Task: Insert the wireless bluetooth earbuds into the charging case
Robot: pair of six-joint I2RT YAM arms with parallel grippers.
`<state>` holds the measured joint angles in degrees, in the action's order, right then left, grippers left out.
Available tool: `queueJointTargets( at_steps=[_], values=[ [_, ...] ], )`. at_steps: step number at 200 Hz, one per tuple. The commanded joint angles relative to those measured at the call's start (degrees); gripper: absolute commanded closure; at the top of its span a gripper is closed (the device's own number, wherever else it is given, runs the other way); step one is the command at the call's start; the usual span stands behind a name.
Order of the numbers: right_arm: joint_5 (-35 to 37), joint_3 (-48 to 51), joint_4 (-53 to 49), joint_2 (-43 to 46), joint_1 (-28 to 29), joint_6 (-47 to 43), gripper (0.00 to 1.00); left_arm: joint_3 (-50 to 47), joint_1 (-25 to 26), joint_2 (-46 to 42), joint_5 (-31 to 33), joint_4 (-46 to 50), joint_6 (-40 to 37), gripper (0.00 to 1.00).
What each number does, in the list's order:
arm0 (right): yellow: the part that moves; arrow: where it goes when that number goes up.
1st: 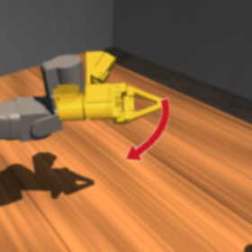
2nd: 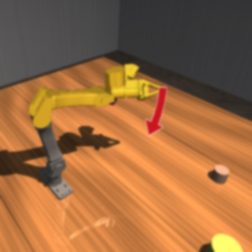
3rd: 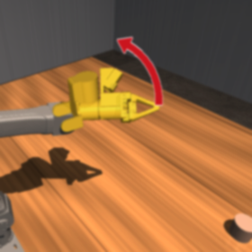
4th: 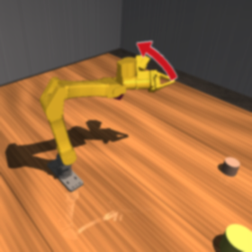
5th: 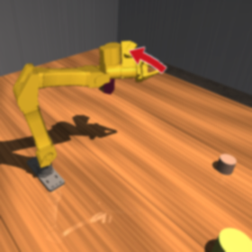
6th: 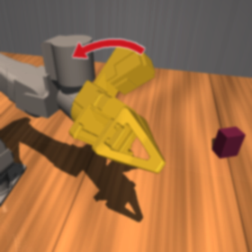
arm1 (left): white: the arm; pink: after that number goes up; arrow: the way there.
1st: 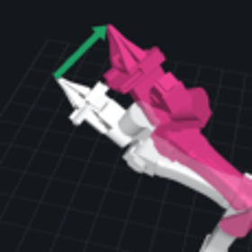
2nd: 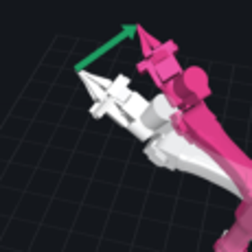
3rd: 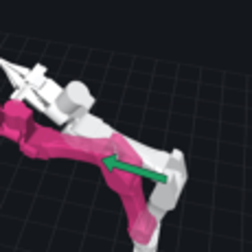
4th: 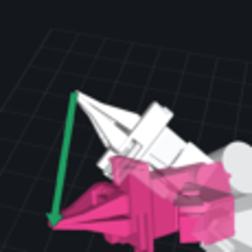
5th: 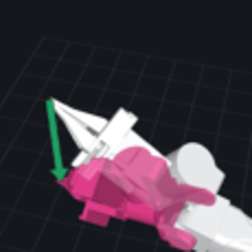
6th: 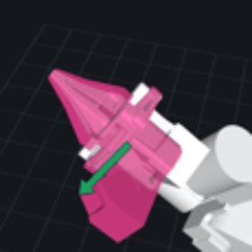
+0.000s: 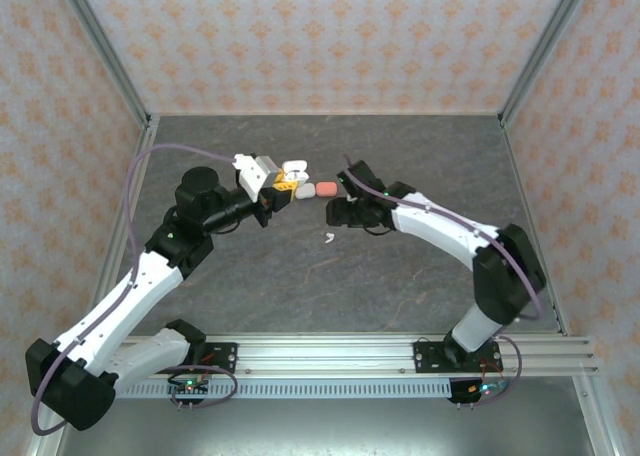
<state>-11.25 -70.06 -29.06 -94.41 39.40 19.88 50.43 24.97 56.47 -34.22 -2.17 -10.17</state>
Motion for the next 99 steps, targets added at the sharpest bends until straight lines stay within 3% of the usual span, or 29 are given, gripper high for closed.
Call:
queueJointTargets(
  at_steps=[1, 52, 99],
  values=[
    [-0.18, -5.27, -0.36, -4.56, 1.37, -2.39, 0.39, 0.1, -0.63, -1.4, 1.59, -2.75, -0.47, 1.0],
    [-0.83, -14.18, -4.21, -15.45, 3.14, -5.29, 0.46, 0.19, -0.85, -1.54, 1.7, -2.17, -0.82, 1.0],
    [4.23, -17.51, -9.42, -20.54, 3.21, -4.98, 0.45, 0.2, -0.94, -1.37, 1.46, -2.44, -0.64, 1.0]
  ],
)
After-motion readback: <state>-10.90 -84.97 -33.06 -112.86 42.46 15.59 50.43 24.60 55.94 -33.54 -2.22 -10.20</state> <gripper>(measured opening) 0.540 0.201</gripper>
